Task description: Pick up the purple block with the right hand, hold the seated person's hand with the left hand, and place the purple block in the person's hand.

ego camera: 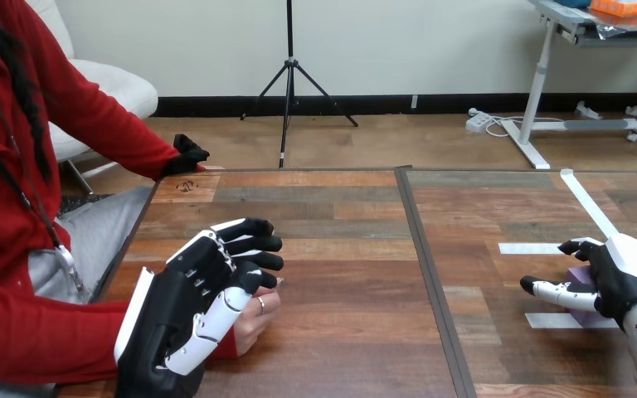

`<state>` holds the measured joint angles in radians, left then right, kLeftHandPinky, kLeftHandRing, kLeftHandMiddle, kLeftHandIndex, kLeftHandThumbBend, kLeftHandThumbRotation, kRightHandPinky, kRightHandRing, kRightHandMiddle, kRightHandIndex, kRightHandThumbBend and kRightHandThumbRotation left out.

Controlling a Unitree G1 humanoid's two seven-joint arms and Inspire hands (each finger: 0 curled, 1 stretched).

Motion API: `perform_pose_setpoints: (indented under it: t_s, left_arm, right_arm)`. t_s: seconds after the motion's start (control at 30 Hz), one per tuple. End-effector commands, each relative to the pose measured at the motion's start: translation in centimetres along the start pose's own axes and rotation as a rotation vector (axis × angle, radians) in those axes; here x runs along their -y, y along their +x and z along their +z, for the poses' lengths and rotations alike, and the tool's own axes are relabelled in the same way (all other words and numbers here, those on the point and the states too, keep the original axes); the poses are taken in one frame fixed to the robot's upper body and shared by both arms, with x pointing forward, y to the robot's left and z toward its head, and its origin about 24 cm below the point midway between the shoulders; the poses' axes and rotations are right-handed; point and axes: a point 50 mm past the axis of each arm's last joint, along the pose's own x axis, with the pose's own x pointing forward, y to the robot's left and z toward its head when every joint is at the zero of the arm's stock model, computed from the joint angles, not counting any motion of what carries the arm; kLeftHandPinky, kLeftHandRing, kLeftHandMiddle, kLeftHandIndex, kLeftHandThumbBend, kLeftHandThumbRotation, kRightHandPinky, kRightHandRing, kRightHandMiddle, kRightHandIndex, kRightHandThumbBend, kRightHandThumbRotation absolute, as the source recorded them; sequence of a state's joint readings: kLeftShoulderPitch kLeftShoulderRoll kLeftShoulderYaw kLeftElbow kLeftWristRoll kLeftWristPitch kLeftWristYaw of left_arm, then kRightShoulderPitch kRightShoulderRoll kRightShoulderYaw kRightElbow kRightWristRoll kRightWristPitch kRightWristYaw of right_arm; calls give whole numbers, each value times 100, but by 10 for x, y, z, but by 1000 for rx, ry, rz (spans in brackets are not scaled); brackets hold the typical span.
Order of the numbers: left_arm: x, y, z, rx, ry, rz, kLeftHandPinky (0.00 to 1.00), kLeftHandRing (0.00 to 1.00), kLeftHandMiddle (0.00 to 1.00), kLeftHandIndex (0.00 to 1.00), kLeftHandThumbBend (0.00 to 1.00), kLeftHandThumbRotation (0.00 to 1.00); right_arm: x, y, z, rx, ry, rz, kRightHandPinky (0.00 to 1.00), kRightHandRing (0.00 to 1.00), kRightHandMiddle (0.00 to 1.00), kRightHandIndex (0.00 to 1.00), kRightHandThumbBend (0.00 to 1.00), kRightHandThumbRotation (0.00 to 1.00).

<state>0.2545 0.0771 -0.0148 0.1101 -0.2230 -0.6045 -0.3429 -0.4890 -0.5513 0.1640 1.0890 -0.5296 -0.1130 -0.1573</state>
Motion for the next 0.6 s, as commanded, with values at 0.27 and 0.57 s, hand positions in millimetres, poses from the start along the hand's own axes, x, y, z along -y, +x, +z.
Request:
perform_pose_setpoints:
  t_s: [0.27, 0.57]
  left_arm:
    - [-2, 15, 15, 91, 35, -21, 56, 63, 67, 67, 63, 57]
    - [-2, 16, 15, 97, 34, -21, 56, 63, 67, 67, 62, 56]
  right_arm:
    - [8, 8, 20, 39, 30, -24, 70, 85, 86, 84, 75, 46]
    - [9, 9, 22, 38, 45, -22, 69, 84, 85, 84, 77, 41]
